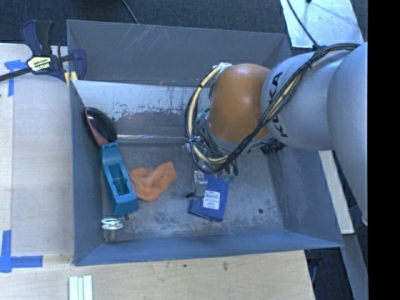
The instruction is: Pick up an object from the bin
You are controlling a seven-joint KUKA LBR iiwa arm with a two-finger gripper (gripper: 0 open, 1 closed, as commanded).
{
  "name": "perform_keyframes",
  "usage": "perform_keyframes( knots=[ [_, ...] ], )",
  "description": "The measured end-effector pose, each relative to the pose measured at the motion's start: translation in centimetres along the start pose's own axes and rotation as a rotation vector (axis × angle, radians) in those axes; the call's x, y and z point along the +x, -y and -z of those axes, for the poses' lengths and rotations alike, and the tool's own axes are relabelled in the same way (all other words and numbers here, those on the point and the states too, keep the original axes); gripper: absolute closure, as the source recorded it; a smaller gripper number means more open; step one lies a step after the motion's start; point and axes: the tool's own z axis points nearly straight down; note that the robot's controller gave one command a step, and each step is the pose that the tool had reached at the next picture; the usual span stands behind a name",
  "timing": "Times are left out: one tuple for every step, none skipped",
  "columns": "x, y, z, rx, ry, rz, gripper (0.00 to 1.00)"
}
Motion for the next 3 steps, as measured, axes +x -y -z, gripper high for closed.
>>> perform_keyframes(
  knots=[
    [-0.4, -3.2, -1.3, 0.001, 0.005, 0.054, 0.0],
    [-2.1, -7.9, -3.3, -0.001, 0.003, 0.146, 1.0],
    [-2.1, -7.9, -3.3, -0.001, 0.003, 0.146, 1.0]
  ],
)
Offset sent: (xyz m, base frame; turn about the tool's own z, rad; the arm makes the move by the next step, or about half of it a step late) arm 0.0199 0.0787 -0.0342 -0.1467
